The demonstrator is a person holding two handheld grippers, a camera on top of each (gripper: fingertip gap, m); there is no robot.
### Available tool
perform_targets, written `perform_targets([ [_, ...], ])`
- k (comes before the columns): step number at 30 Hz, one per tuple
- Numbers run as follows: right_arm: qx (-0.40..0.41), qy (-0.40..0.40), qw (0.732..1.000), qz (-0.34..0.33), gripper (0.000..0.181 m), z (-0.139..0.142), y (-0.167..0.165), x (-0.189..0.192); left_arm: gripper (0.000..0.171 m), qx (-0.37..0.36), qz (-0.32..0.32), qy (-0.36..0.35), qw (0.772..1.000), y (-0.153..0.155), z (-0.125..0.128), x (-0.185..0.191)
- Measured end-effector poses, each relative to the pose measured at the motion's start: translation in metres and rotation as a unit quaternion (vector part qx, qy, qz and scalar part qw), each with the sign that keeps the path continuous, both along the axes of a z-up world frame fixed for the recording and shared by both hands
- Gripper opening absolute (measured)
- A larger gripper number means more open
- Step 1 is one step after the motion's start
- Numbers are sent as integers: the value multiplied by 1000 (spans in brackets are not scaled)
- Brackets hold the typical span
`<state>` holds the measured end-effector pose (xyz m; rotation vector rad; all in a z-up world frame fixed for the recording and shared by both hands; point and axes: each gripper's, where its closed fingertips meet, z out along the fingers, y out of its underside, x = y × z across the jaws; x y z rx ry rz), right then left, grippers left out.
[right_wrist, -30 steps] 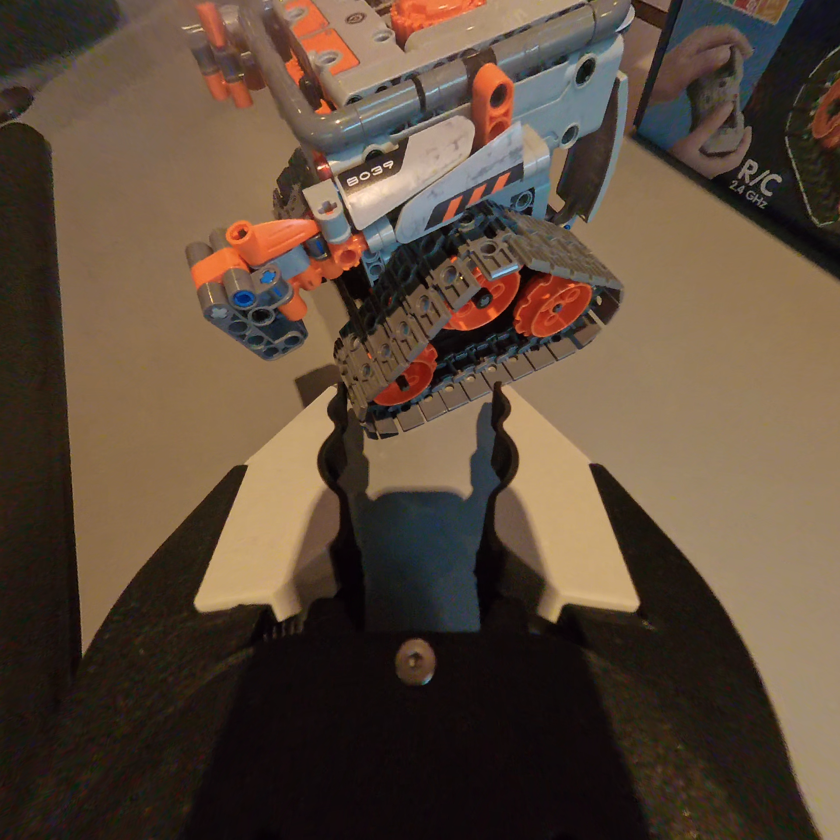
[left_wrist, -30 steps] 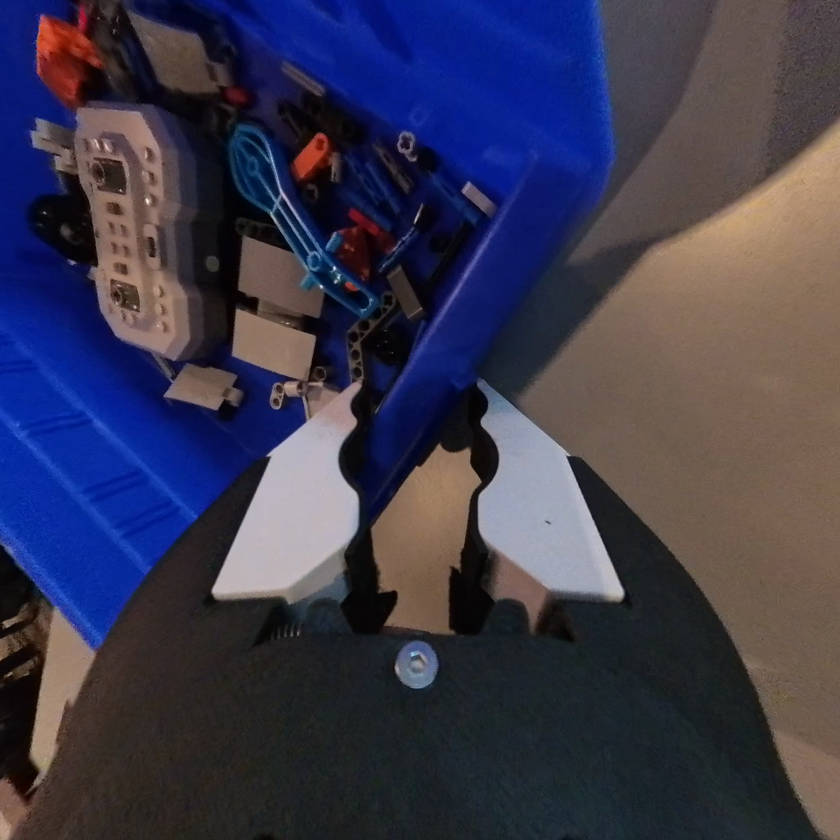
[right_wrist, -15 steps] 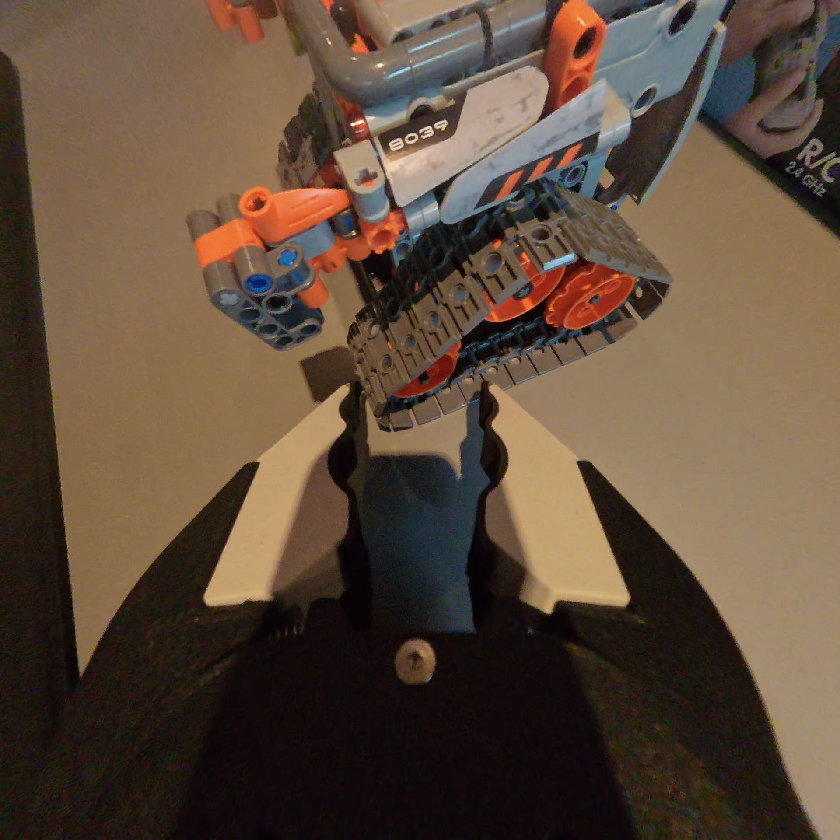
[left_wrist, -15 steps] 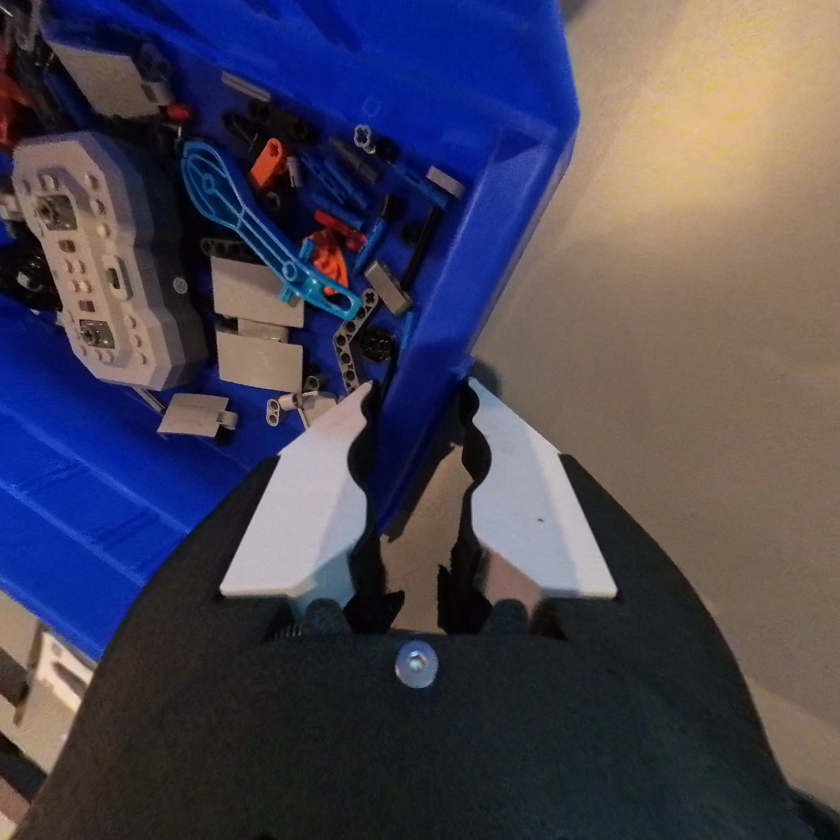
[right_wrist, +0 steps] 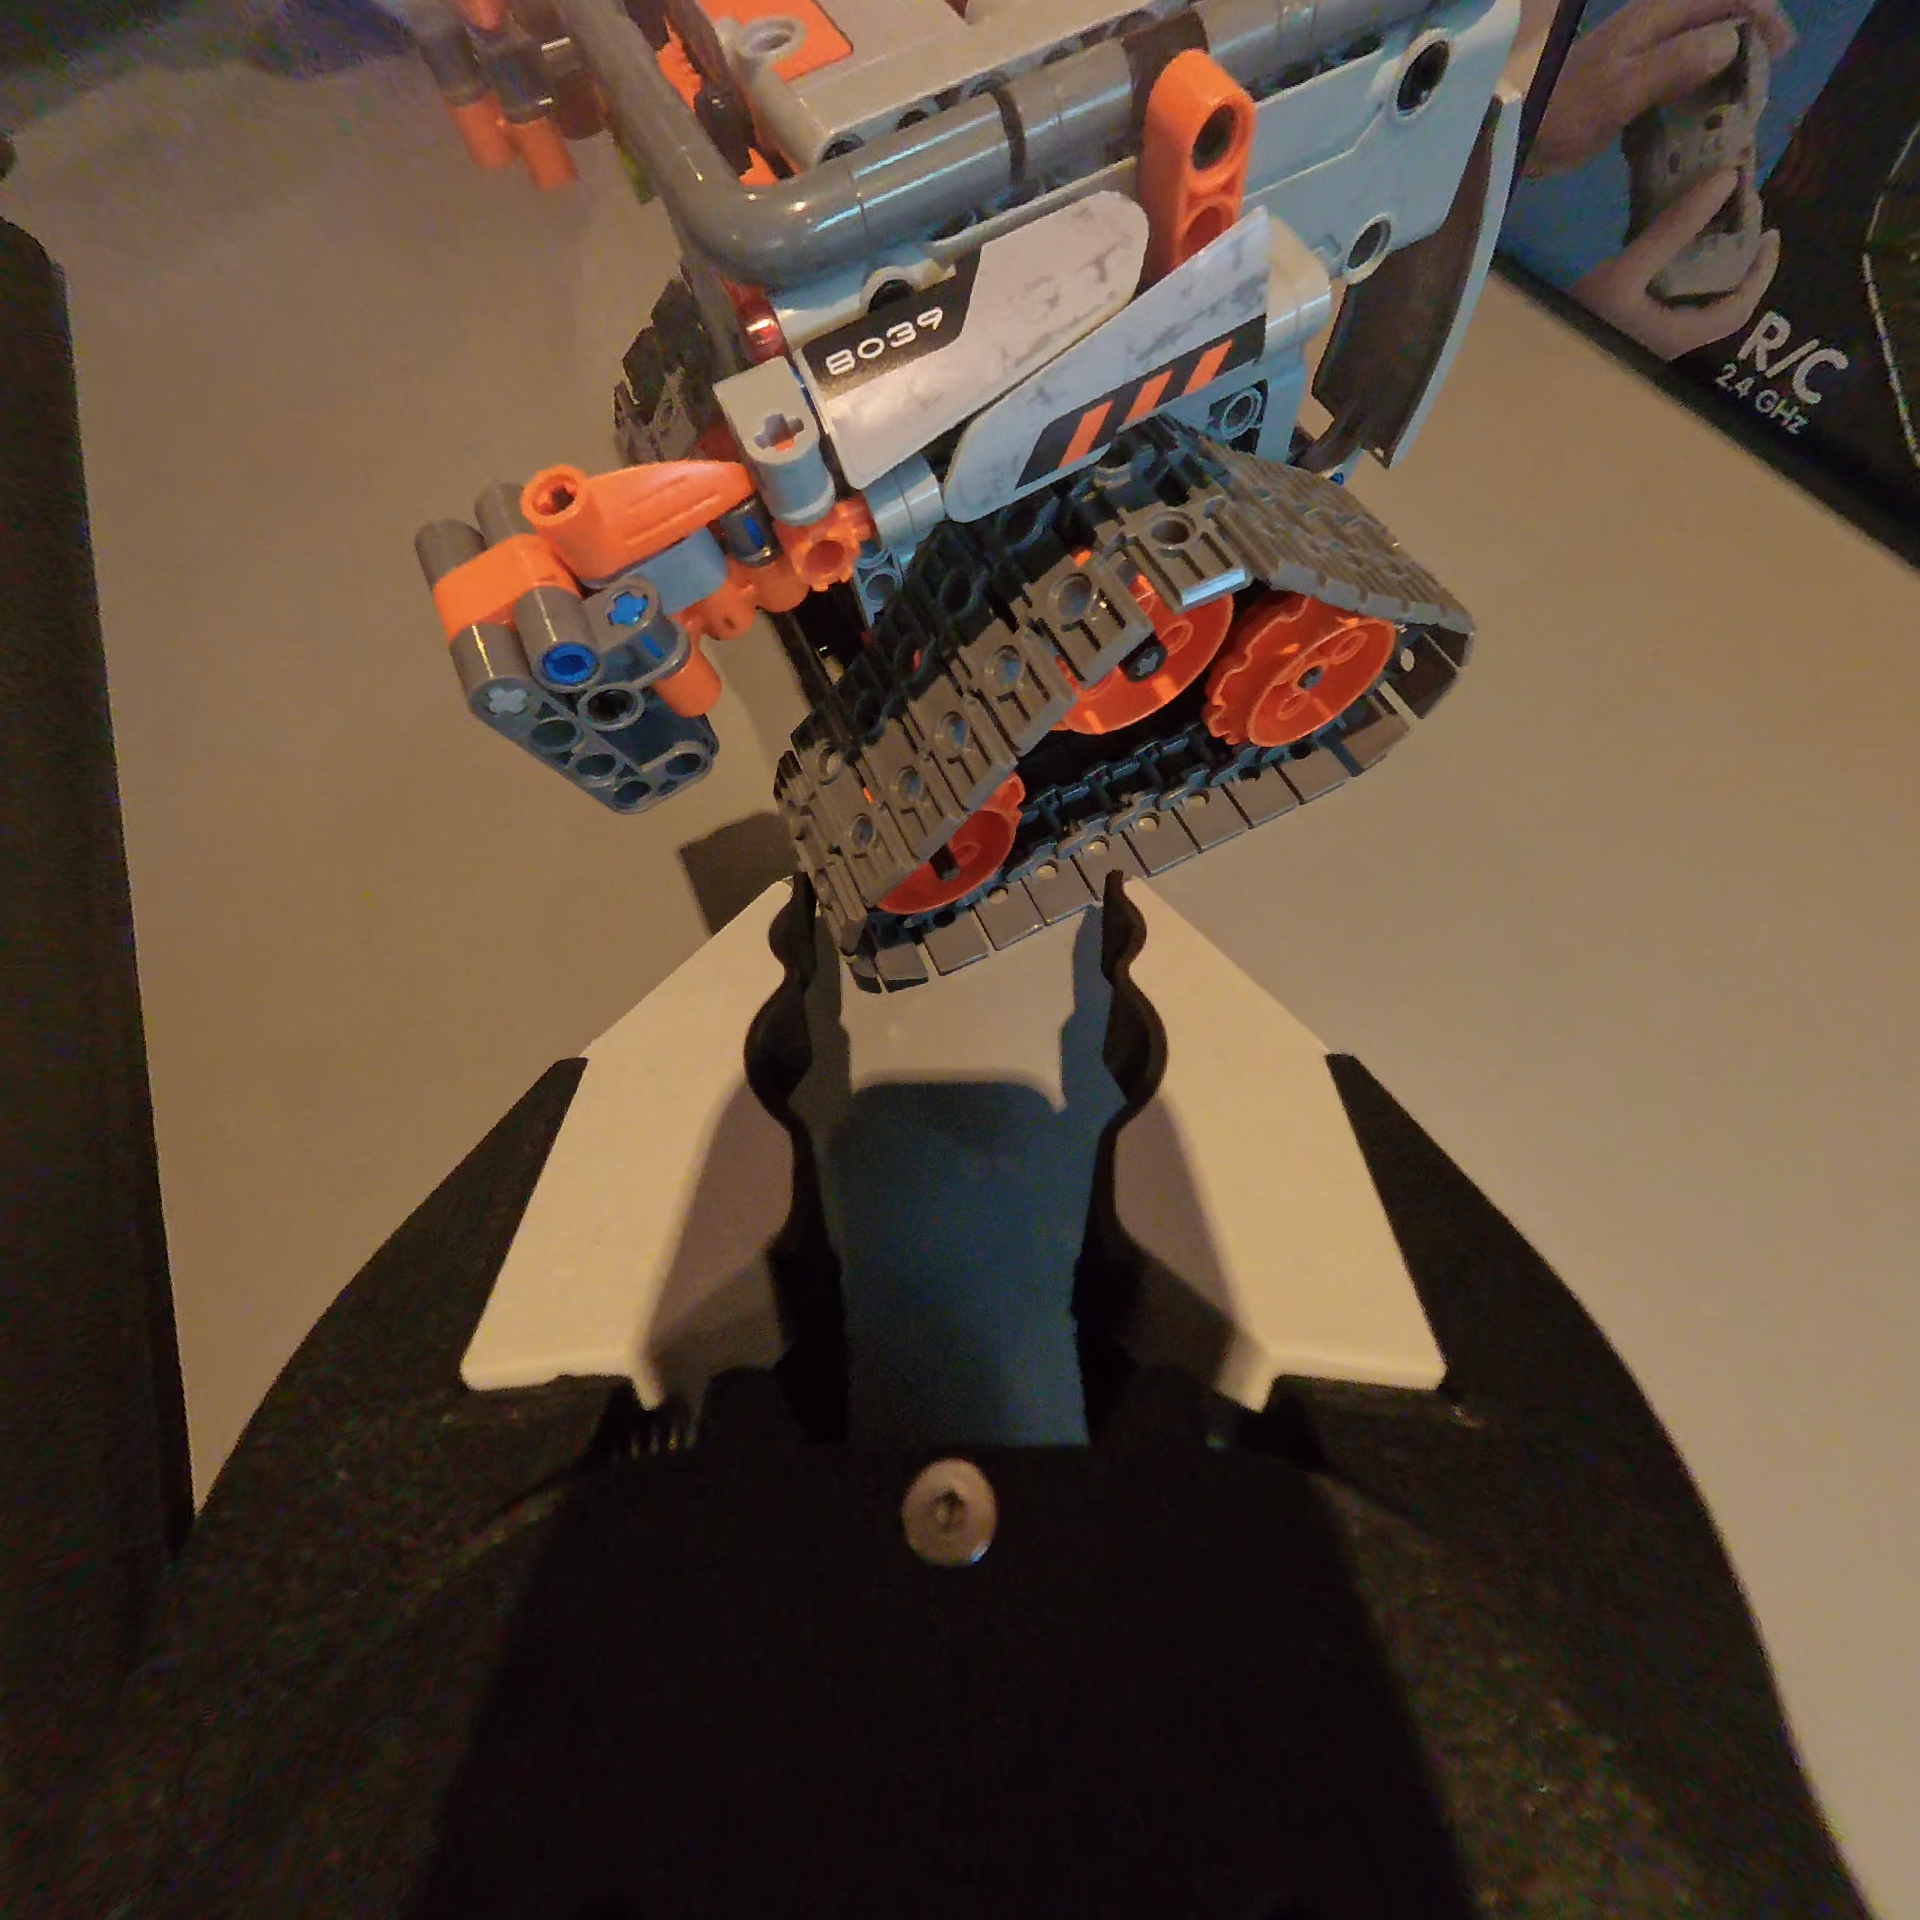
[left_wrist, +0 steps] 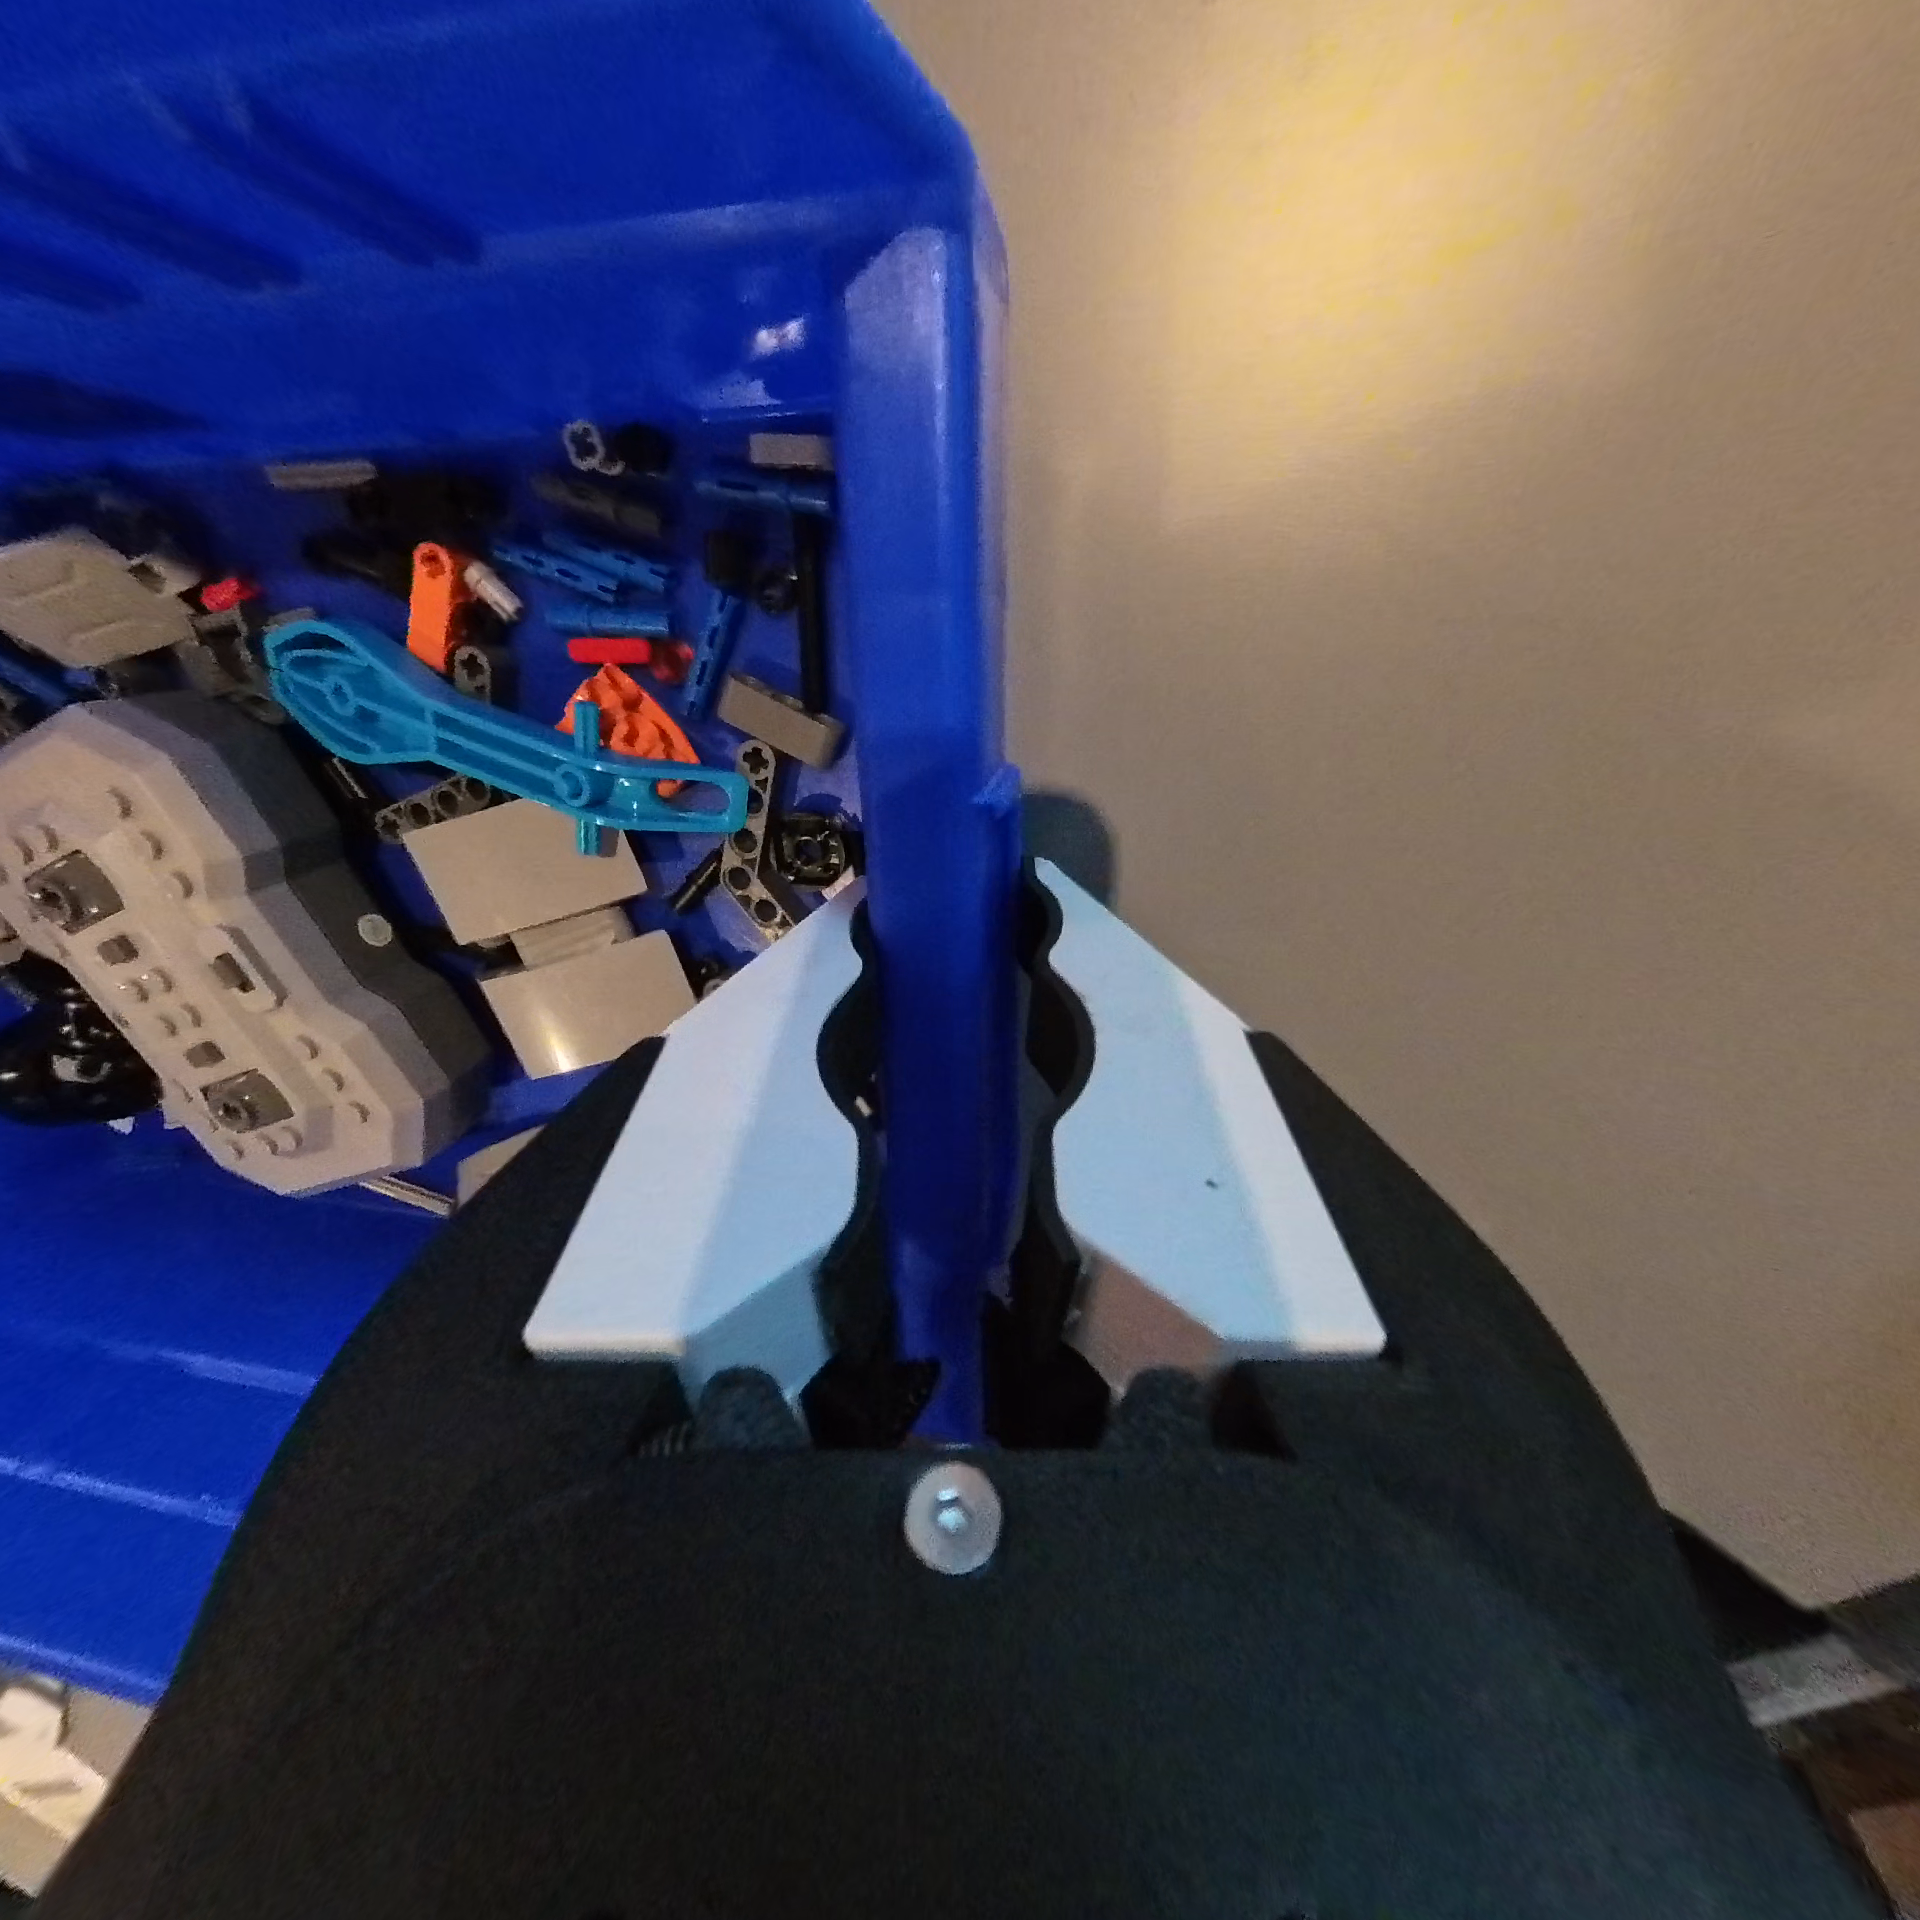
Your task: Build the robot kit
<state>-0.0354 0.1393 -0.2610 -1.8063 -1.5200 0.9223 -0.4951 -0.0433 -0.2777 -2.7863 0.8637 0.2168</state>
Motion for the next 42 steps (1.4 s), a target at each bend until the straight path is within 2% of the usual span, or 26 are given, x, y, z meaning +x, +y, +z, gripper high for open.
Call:
perform_targets([
  [8,-5,5,1000,-3,53,1,0,2,21,-9,-83,1,997,-34,-1,58],
  [15,-3,10,1000,1,55,3,-1,2,22,-24,-108,-23,994,-59,-1,99],
  [16,-3,12,1000,-3,58,4,0,3,27,-22,-110,-20,994,-62,2,99],
  [18,-6,17,1000,-4,59,5,0,4,56,4,-97,-44,994,-63,18,98],
  [19,-8,19,1000,-5,58,6,1,4,65,23,-93,-65,993,-63,30,98],
  [23,-8,15,1000,-1,58,4,-1,4,62,117,-64,-67,989,-53,90,63],
  [26,-9,16,1000,0,57,5,-1,4,60,137,-40,-31,989,-41,109,25],
  [30,-10,16,1000,1,56,5,-1,4,54,91,-49,-28,994,-26,94,8],
  [34,-11,16,1000,3,55,5,-2,4,52,7,-122,-9,993,-25,62,27],
  [36,-13,14,1000,3,54,4,-2,4,52,-27,-145,31,989,-21,48,26],
  [40,-15,17,1000,3,53,5,-2,4,55,-12,-143,83,986,7,46,9],
  [42,-17,17,1000,3,53,5,-2,4,66,-3,-128,82,988,18,50,-2],
])
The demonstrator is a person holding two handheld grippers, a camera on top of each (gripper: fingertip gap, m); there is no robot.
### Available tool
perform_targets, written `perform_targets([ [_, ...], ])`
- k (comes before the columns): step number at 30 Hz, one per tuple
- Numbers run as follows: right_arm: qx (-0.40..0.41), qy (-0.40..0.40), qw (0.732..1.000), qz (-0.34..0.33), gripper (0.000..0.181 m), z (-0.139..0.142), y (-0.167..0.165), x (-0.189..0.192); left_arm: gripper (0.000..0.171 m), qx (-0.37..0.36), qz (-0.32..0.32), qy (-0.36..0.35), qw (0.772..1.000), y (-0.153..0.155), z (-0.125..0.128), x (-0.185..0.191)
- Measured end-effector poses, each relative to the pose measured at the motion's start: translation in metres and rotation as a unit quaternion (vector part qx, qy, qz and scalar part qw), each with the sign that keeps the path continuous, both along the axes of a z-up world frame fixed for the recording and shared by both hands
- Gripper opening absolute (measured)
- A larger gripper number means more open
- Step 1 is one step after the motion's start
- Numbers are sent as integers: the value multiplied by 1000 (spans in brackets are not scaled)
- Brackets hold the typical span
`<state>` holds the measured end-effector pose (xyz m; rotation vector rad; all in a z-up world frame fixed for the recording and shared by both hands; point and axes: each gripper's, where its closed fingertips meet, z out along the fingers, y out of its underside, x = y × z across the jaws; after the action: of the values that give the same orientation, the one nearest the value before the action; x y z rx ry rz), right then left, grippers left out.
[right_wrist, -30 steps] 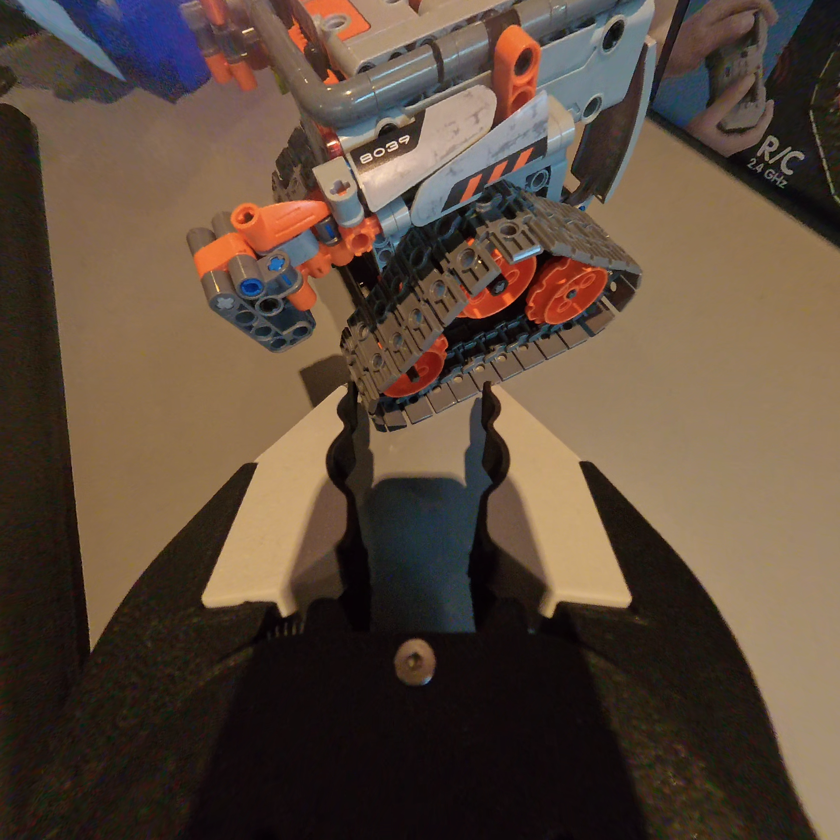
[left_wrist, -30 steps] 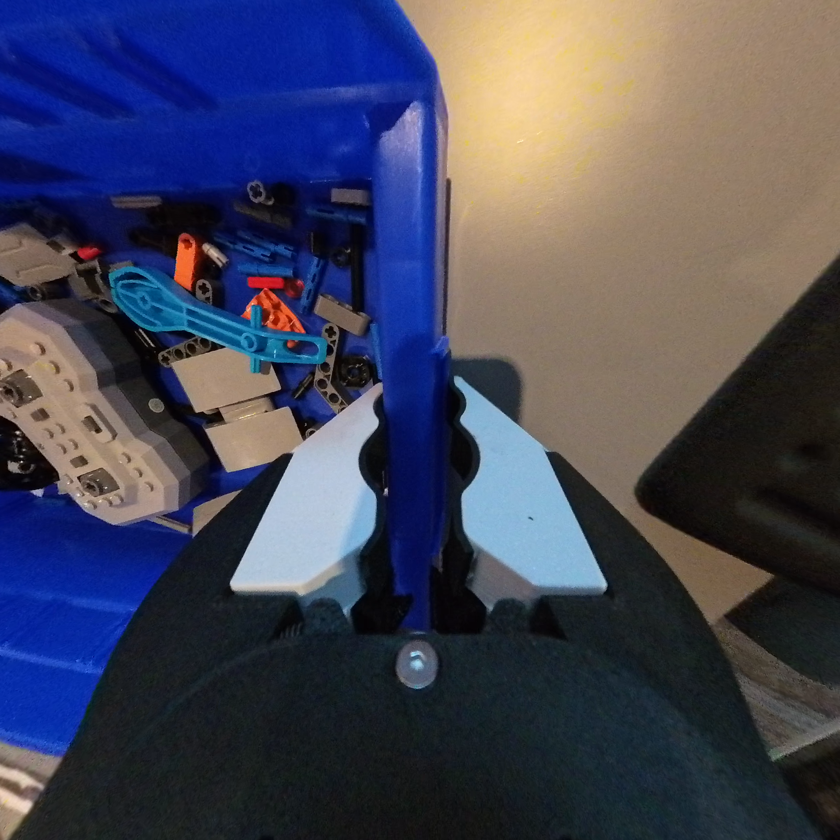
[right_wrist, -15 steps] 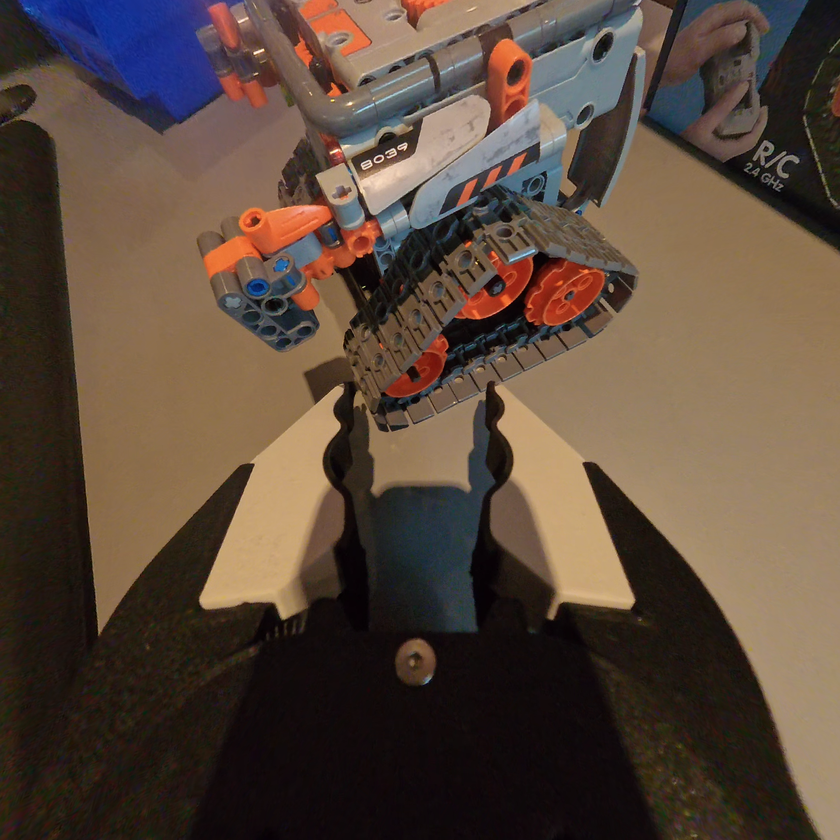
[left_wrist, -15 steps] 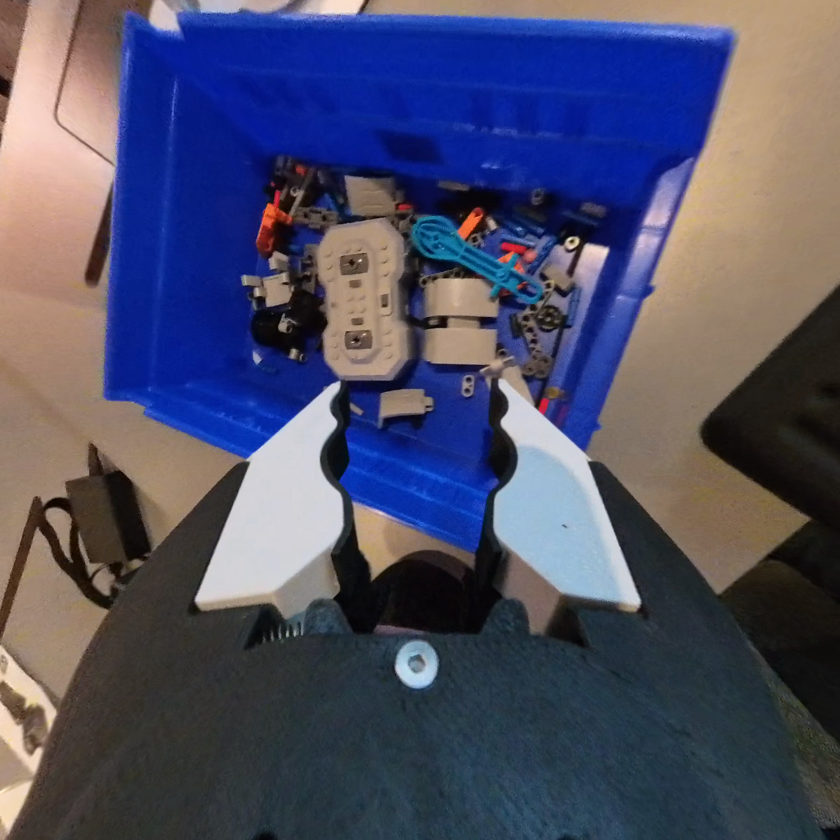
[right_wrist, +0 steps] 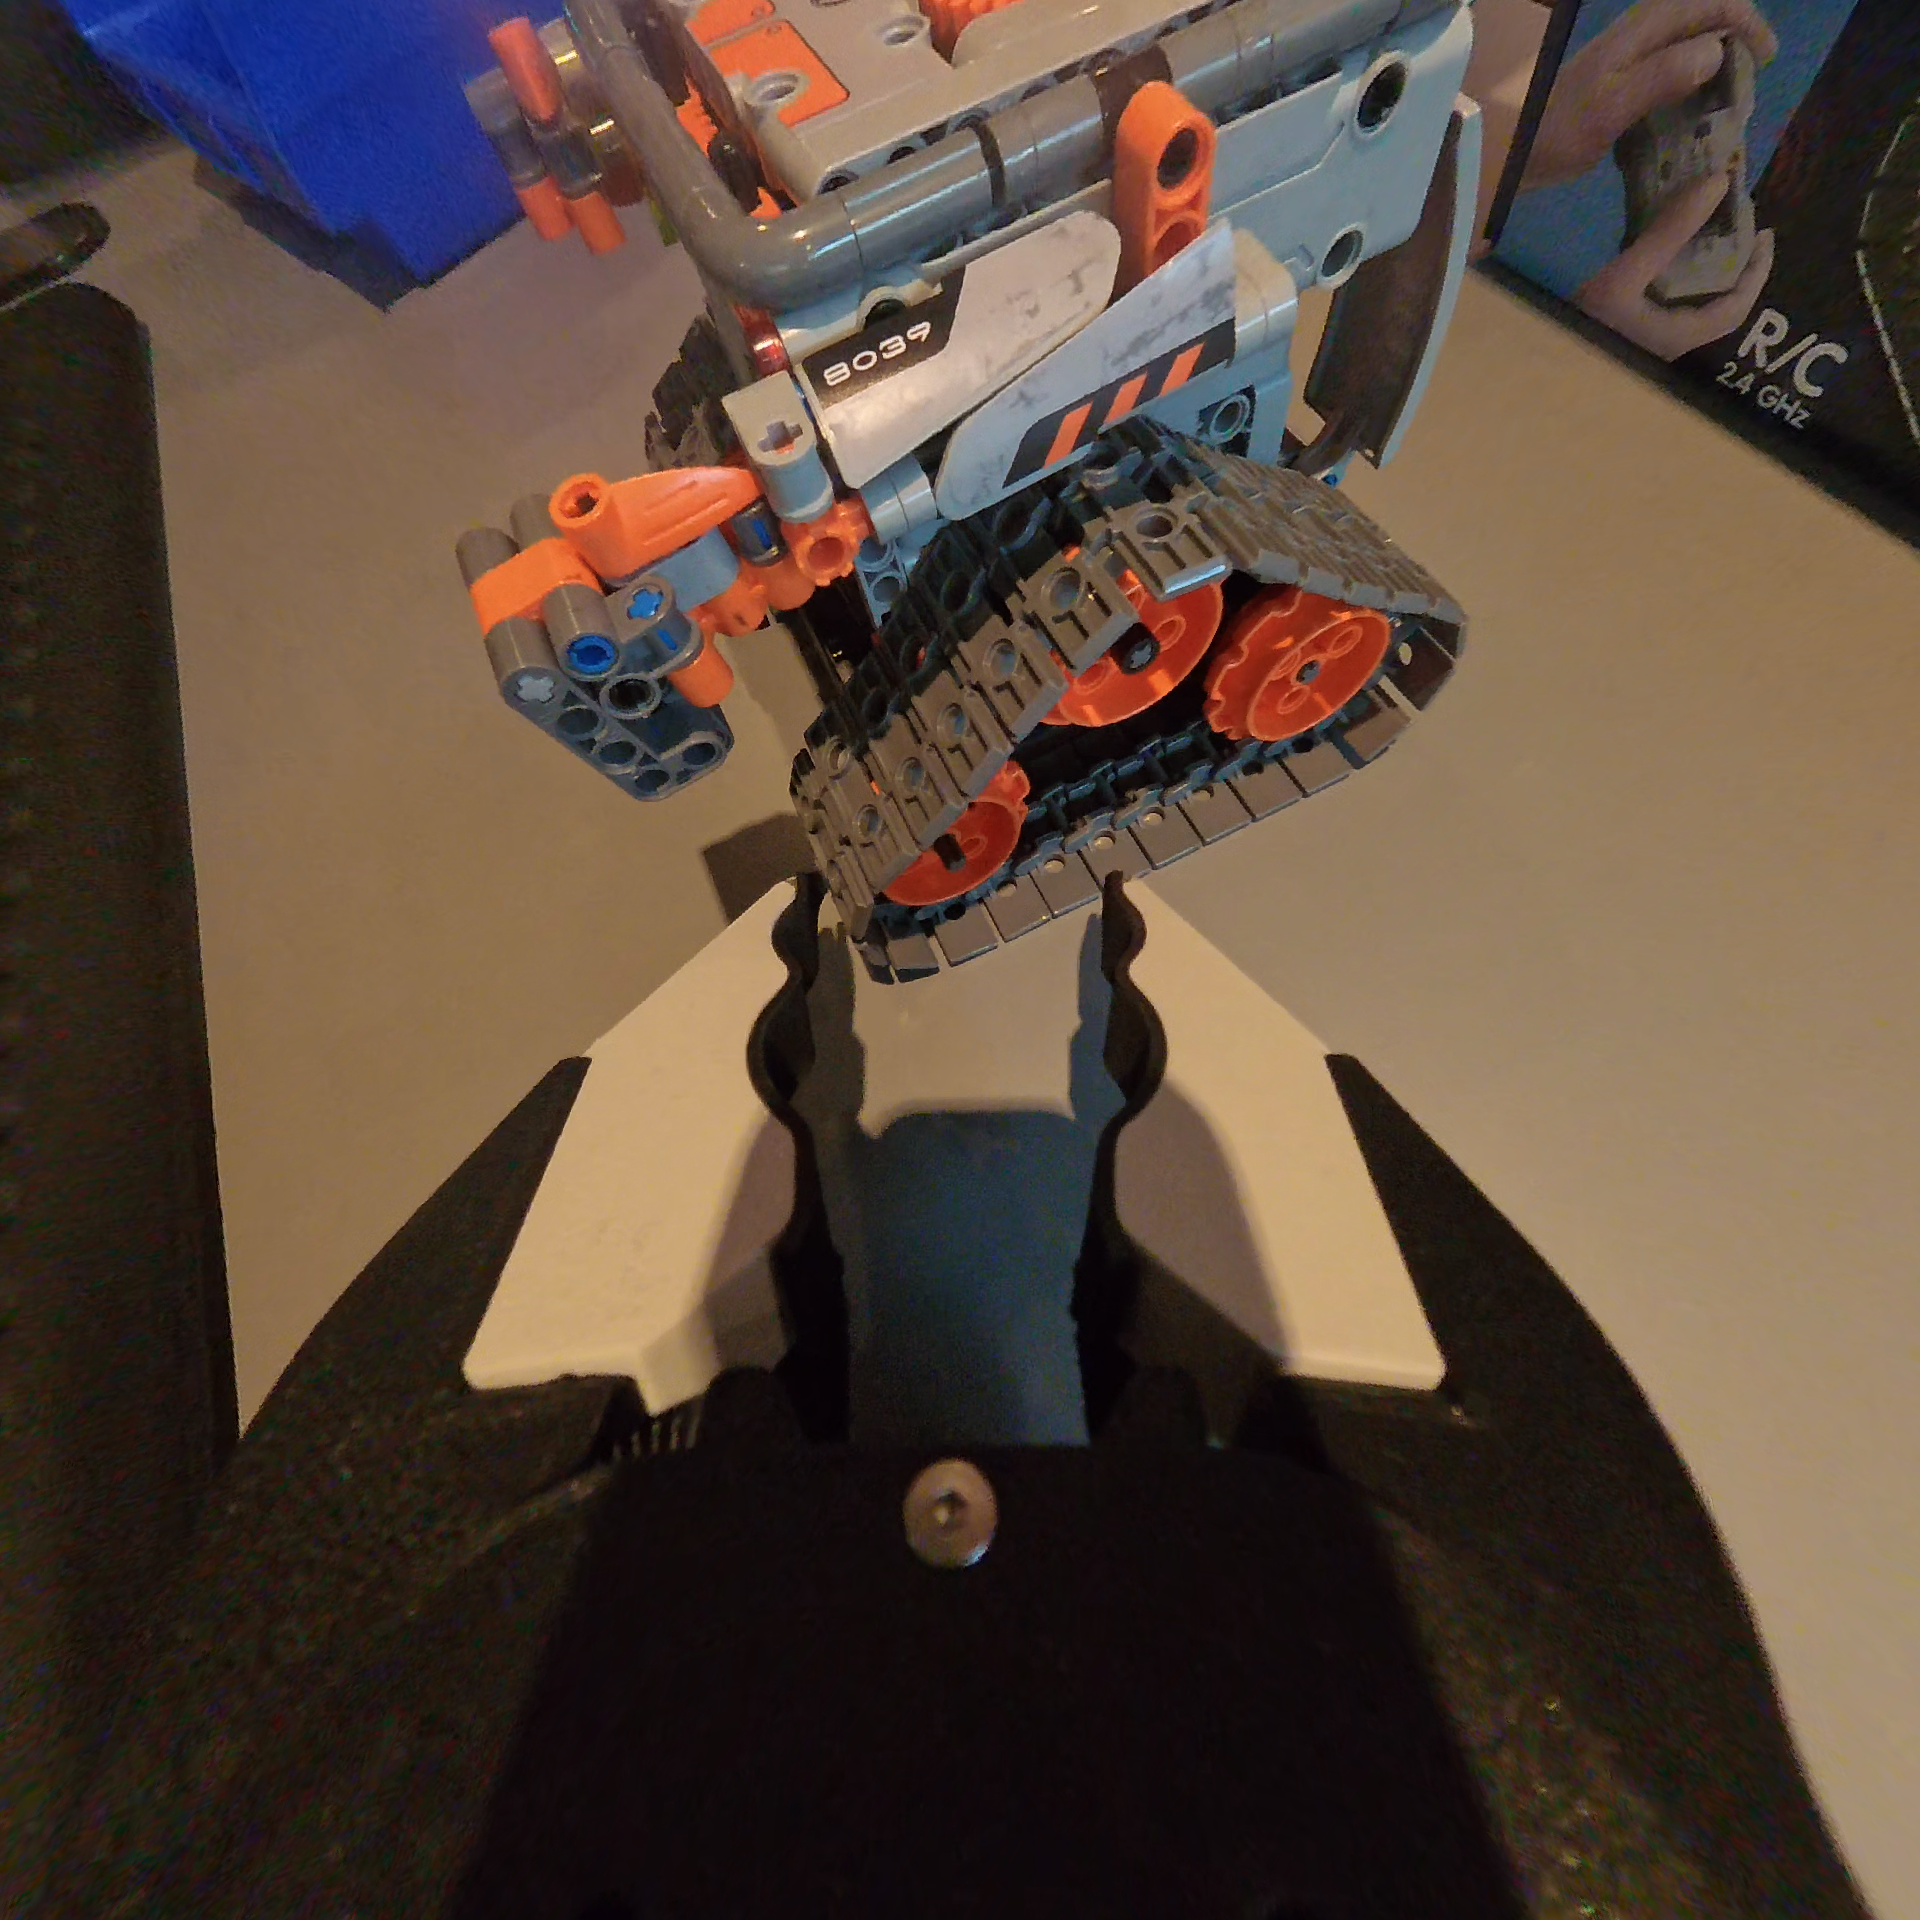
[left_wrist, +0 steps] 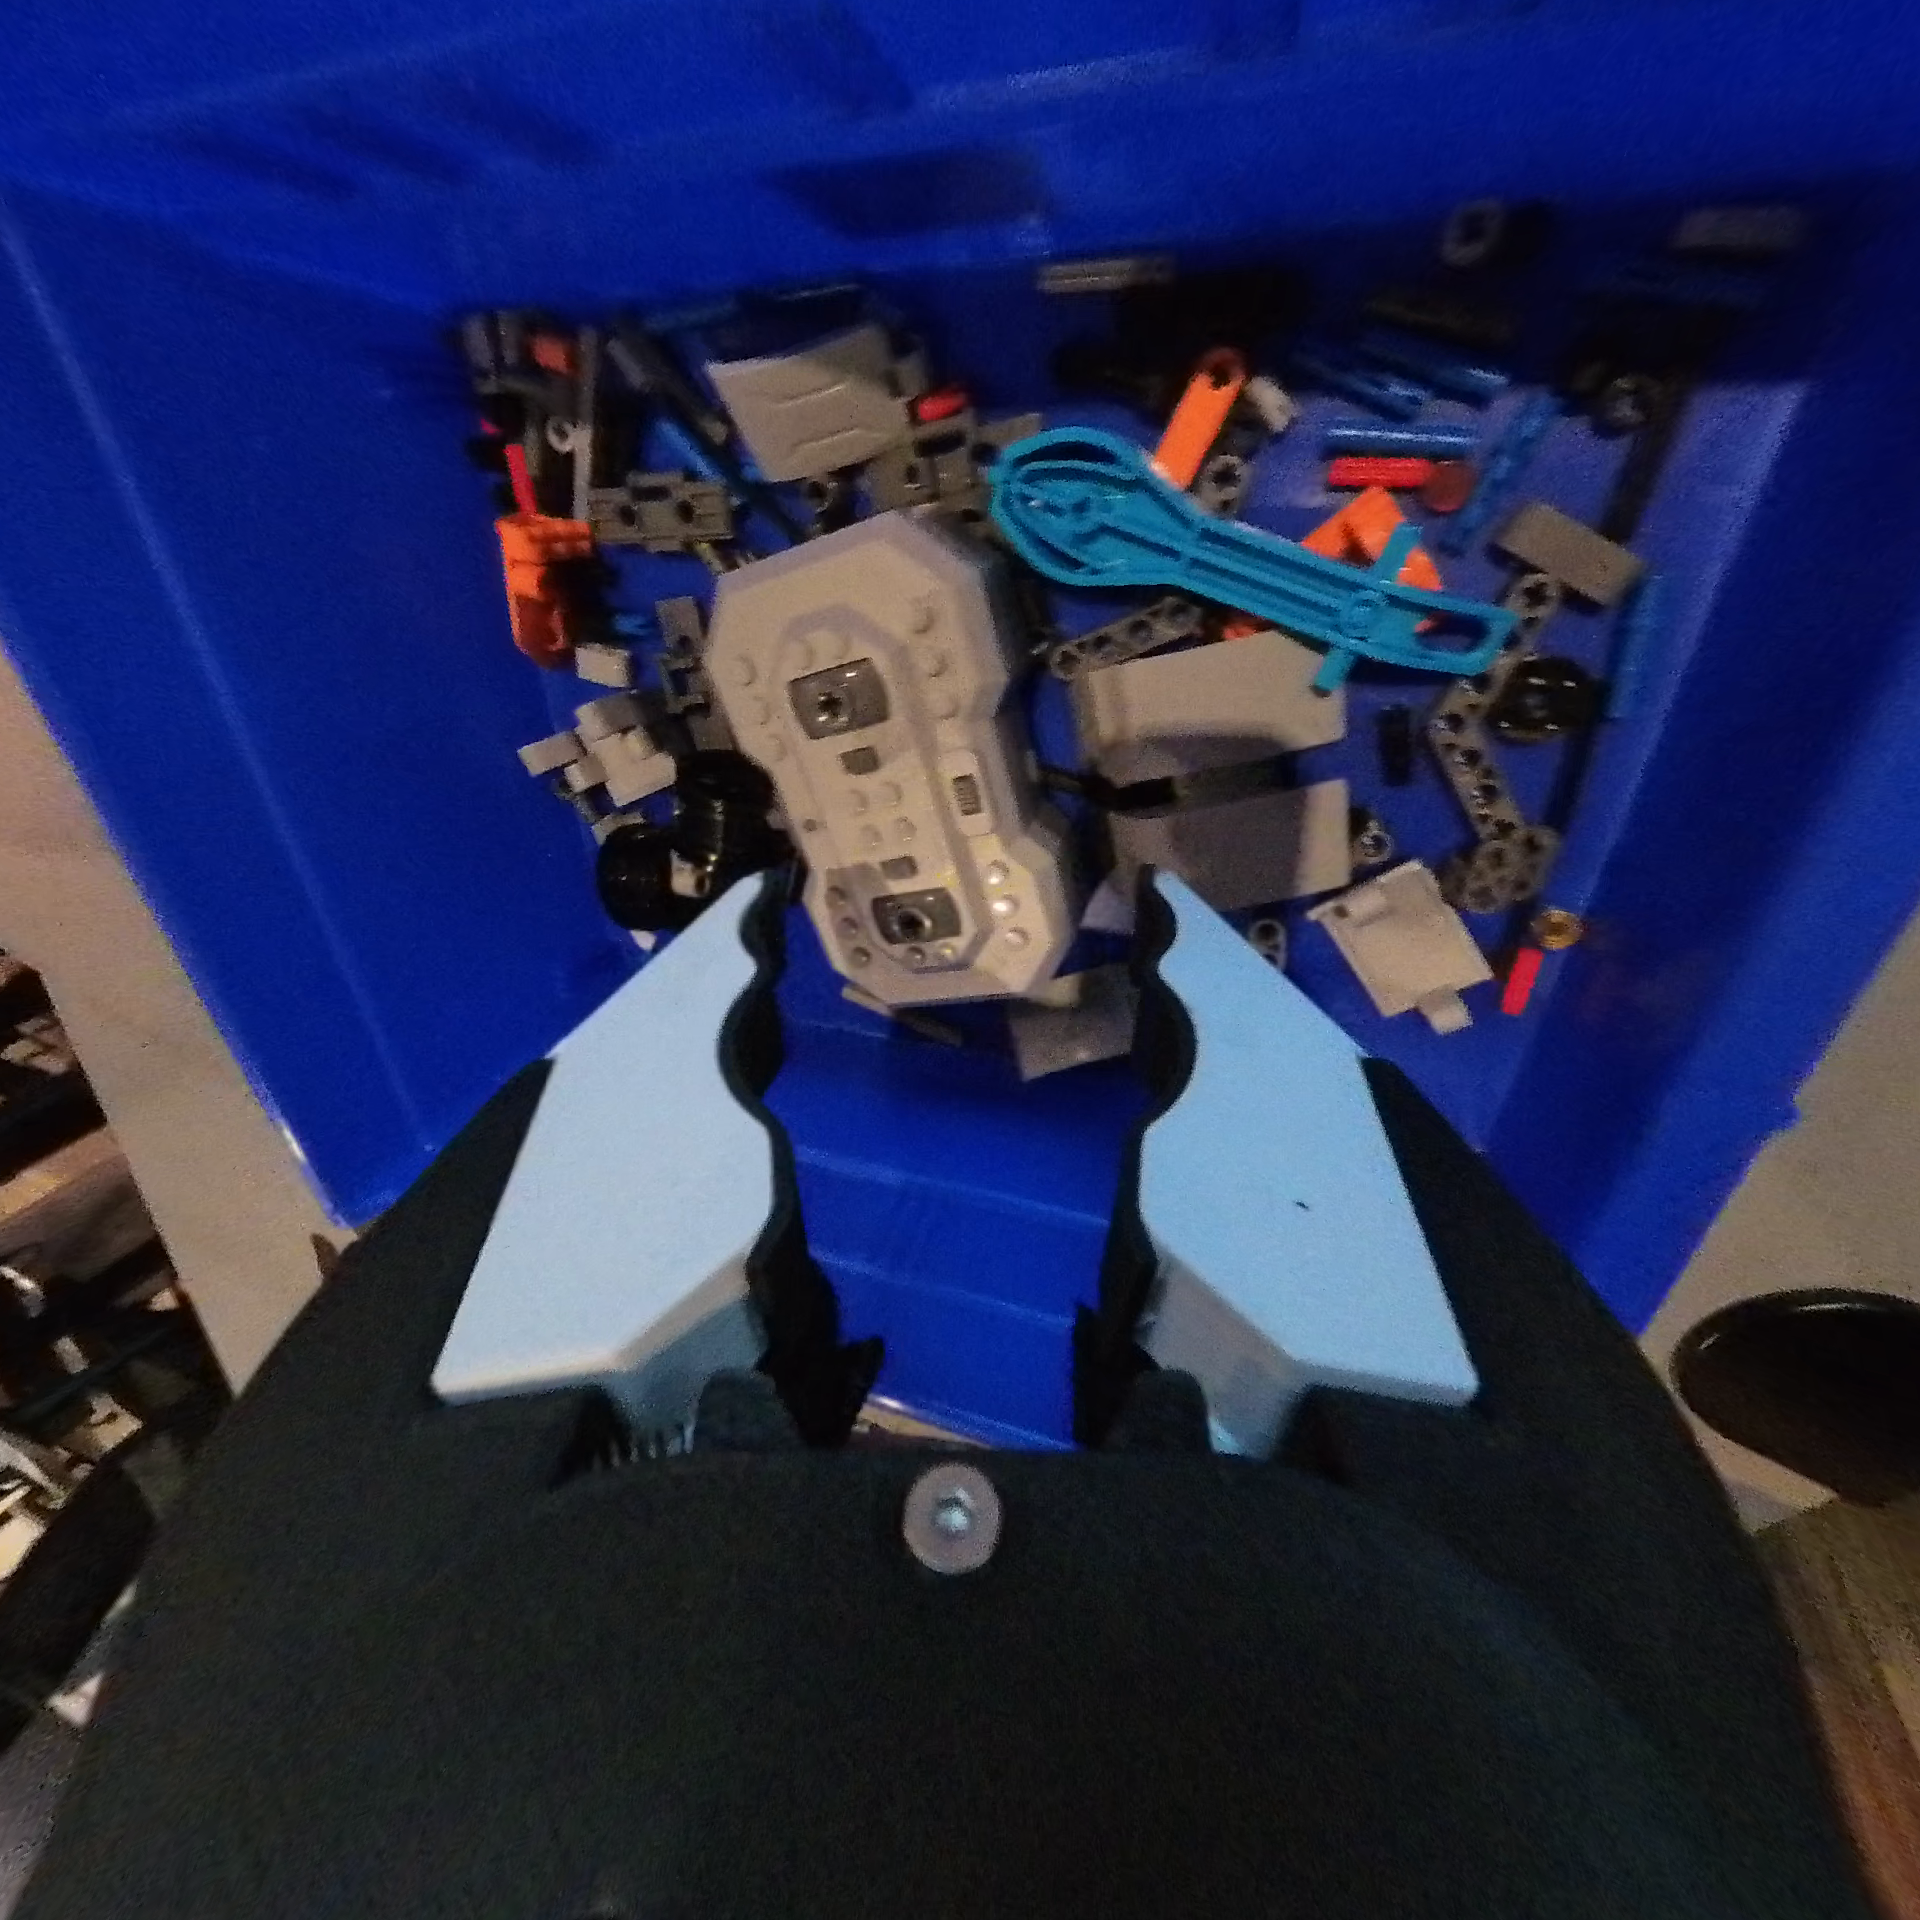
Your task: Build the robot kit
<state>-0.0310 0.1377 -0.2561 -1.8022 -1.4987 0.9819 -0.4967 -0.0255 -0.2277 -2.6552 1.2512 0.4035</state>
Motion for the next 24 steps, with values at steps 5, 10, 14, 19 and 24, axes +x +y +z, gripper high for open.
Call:
perform_targets([
  [5,-4,0,1000,1,53,0,0,0,89,-58,11,-20,998,8,-21,-12],
  [10,-5,0,1000,0,53,0,0,0,66,-83,5,-25,996,17,-30,-11],
  [14,-9,0,1000,1,52,0,0,0,64,-98,11,-26,995,19,-38,-13],
  [19,-9,0,1000,4,51,0,-1,0,64,-101,15,-50,993,20,-39,-11],
  [24,-9,0,1000,8,51,0,-2,0,63,-83,-2,-44,996,22,-36,-12],
])
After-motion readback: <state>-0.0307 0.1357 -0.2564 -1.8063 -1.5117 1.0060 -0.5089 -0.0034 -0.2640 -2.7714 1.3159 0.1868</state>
